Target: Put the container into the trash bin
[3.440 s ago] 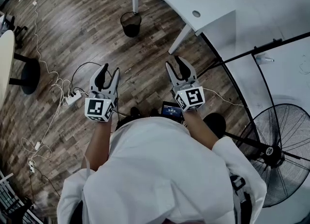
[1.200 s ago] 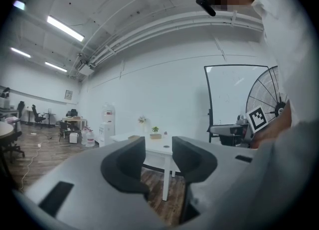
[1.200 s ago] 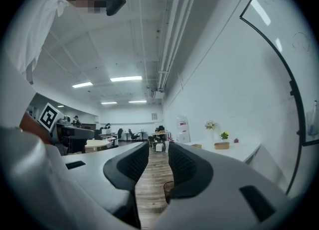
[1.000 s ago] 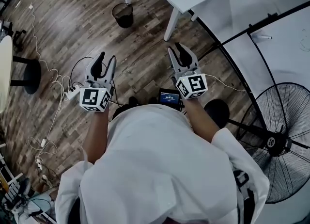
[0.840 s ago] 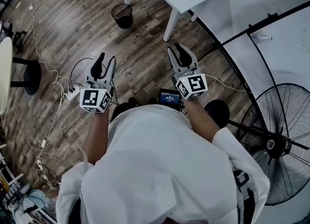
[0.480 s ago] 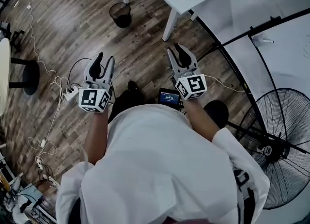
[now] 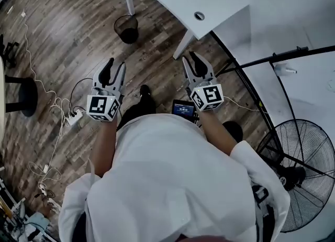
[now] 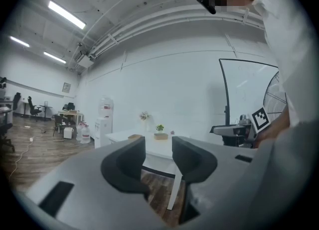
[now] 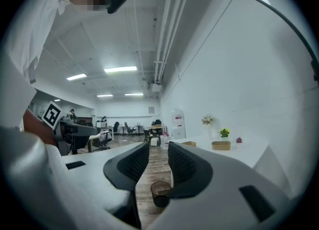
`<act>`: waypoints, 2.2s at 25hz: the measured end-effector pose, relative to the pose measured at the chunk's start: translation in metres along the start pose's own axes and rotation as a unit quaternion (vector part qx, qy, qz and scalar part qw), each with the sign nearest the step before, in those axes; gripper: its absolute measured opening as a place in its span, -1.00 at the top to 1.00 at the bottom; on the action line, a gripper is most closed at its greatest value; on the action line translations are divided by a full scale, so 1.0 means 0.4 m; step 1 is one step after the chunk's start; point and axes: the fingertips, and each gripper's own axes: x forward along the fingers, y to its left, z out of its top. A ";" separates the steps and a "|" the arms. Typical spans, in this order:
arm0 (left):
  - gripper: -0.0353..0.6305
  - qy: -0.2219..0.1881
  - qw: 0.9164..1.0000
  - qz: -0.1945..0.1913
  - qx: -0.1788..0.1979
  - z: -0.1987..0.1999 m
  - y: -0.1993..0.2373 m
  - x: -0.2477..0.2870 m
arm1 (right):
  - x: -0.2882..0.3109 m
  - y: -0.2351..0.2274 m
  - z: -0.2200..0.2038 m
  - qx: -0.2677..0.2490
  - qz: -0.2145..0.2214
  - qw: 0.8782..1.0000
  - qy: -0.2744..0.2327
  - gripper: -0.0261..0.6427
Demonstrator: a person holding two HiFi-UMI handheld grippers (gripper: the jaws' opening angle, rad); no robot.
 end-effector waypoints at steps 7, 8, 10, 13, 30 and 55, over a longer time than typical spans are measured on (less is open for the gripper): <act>0.38 -0.006 1.000 -0.024 -0.004 0.060 0.227 0.230 | 0.288 -0.096 0.050 -0.014 -0.018 1.000 0.005 0.51; 0.38 -0.007 1.000 -0.027 -0.008 0.063 0.256 0.257 | 0.322 -0.106 0.052 -0.014 -0.021 1.000 0.005 0.51; 0.38 -0.008 0.999 -0.034 -0.012 0.068 0.304 0.309 | 0.382 -0.125 0.057 -0.017 -0.027 0.999 0.006 0.51; 0.38 -0.004 0.999 -0.044 -0.023 0.072 0.358 0.384 | 0.454 -0.158 0.069 -0.024 -0.033 0.999 0.005 0.51; 0.38 0.041 0.995 -0.077 -0.056 0.063 0.544 0.902 | 0.851 -0.500 0.026 -0.020 -0.037 0.999 0.019 0.56; 0.38 0.212 0.800 -0.053 -0.559 -0.272 0.649 1.419 | 1.243 -0.836 -0.083 0.050 0.003 0.997 0.057 0.59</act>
